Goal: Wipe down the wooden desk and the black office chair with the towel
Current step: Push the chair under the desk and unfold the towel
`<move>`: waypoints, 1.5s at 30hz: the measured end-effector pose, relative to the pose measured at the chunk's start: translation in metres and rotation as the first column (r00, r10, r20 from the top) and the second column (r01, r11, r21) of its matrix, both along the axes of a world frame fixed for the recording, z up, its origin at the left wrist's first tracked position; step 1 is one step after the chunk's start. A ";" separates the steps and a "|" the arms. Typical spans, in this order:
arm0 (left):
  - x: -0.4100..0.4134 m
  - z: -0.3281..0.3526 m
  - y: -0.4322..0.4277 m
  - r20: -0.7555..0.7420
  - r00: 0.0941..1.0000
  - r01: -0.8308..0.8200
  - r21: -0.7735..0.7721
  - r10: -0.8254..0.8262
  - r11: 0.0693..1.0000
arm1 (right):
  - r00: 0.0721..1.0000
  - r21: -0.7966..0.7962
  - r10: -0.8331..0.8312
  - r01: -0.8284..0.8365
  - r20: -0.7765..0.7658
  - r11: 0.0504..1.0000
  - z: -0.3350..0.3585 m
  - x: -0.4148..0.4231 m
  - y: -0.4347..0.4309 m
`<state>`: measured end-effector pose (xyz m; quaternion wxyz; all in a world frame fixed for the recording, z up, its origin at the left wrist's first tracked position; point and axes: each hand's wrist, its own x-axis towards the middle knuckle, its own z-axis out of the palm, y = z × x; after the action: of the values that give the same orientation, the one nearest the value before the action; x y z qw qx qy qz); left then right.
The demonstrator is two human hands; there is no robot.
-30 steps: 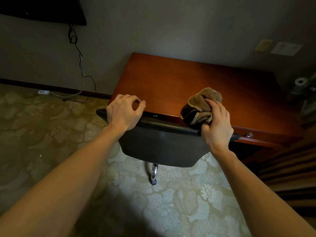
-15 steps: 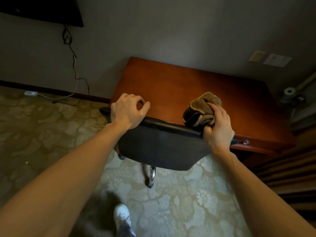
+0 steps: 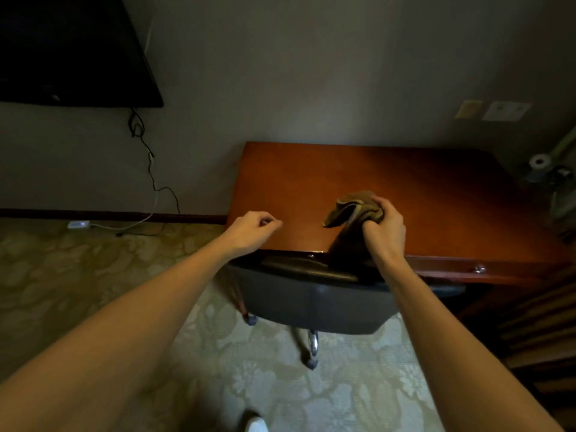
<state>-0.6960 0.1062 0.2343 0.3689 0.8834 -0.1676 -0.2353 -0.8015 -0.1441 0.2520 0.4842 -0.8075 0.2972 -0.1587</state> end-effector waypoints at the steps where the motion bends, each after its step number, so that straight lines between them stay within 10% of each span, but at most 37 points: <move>1: 0.010 0.006 0.011 -0.007 1.000 0.022 0.017 -0.022 1.000 | 0.999 0.111 -0.017 0.012 0.045 0.994 0.005 0.014 0.015; 8: 0.051 0.040 0.086 -0.239 0.954 -0.228 -0.192 0.180 0.955 | 0.989 0.762 0.058 -0.141 0.135 0.632 0.024 0.094 0.125; 19: 0.103 0.027 0.195 -0.555 0.822 -0.458 -0.510 0.129 0.728 | 0.949 0.935 0.196 -0.286 0.246 0.212 0.025 0.171 0.263; 23: 0.159 0.010 0.227 -0.493 0.854 -0.467 -0.588 0.164 0.661 | 0.959 0.928 0.170 -0.264 0.225 0.263 0.021 0.223 0.314; 30: 0.266 0.014 0.279 -0.345 0.889 -0.456 -0.599 0.302 0.658 | 0.989 0.719 0.148 -0.121 0.025 0.684 0.011 0.304 0.376; 35: 0.314 0.018 0.312 -0.054 0.958 -0.263 -0.556 0.282 0.788 | 0.977 0.885 0.212 -0.085 -0.015 0.457 0.006 0.341 0.403; 39: 0.342 0.011 0.307 0.100 0.973 -0.123 -0.548 0.210 0.828 | 0.980 0.889 0.184 -0.013 -0.081 0.457 -0.003 0.373 0.418; 45: 0.415 -0.010 0.285 -0.109 0.967 -0.251 -0.579 0.231 0.776 | 0.986 0.938 -0.149 0.118 -0.072 0.326 -0.021 0.416 0.396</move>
<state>-0.2807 0.3913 0.2240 0.6535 0.7360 -0.1117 -0.1368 -0.3851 0.2521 0.2312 0.8493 -0.3524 0.3929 -0.0091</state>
